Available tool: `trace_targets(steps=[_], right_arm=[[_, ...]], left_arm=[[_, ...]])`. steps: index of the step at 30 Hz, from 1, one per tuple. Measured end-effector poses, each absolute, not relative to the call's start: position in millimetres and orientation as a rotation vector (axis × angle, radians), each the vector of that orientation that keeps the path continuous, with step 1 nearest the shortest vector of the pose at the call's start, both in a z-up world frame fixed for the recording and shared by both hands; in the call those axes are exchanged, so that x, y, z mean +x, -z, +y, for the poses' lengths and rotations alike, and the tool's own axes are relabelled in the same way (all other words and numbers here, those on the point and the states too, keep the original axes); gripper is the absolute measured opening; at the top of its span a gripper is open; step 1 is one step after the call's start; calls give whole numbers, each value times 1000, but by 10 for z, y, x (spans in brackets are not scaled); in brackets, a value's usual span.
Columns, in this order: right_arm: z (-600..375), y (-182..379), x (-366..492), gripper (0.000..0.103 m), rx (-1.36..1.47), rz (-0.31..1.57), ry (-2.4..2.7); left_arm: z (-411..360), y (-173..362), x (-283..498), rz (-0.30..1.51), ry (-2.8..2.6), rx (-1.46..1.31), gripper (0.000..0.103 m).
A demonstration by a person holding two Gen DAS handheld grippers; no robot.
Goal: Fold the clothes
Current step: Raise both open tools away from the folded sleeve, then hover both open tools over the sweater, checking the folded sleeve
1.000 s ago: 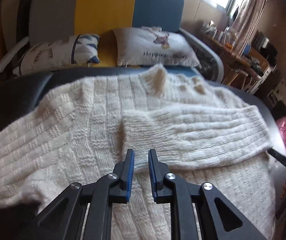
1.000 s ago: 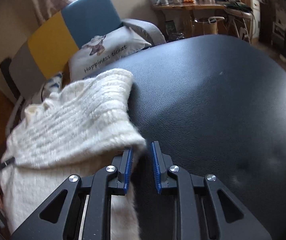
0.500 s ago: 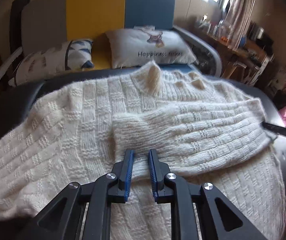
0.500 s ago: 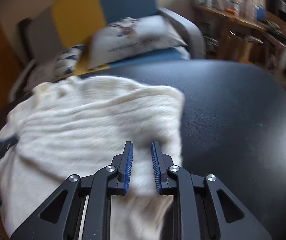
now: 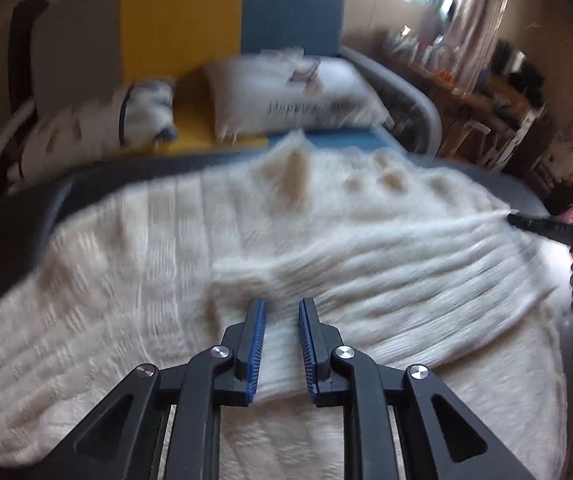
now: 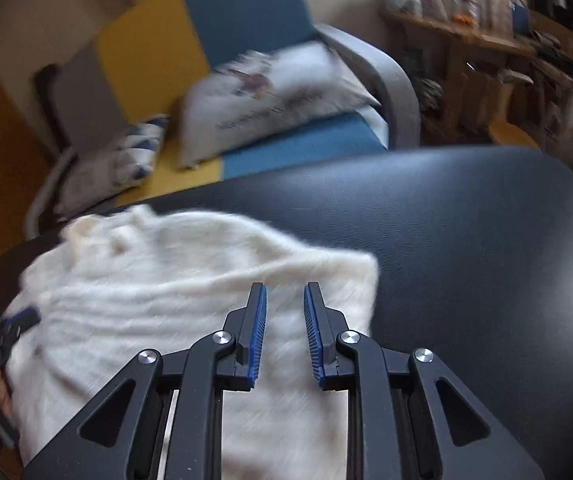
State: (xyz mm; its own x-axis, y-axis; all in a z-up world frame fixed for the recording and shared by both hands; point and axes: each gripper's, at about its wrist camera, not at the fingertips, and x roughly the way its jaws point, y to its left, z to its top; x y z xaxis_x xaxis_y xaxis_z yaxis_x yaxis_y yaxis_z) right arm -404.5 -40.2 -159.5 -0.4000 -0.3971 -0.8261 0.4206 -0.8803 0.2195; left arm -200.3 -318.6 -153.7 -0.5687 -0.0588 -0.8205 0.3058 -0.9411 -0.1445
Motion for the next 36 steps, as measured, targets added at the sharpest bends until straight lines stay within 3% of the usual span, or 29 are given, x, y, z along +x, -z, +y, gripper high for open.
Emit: trace_targets(steps=[3, 9, 12, 15, 18, 24, 27, 36], right_arm=[[-354, 1606, -4137, 21, 1332, -13, 2295], [-274, 1389, -3719, 21, 1248, 78, 2220], [-194, 1397, -3398, 21, 1249, 167, 2180], [-120, 1577, -3316, 21, 1315, 223, 2180], [6, 1529, -3262, 21, 1310, 118, 2202], [44, 1492, -3024, 21, 1285, 179, 2223], [93, 1583, -3046, 21, 1310, 152, 2237], [-289, 1134, -2980, 25, 1122, 172, 2234]], left_arm=[[-3211, 1515, -1927, 427, 2605, 1300, 18], [-3174, 1294, -1735, 479, 2698, 1189, 18], [-3074, 1391, -1751, 329, 2647, 1263, 18], [-3127, 1534, -1752, 351, 2612, 1317, 20], [-3133, 1411, -1673, 422, 2615, 1292, 19], [-2958, 1457, -1576, 257, 2584, 1320, 20], [-3027, 1524, -1526, 334, 2574, 1311, 20], [-3257, 1219, -1276, 632, 2659, 1093, 20]])
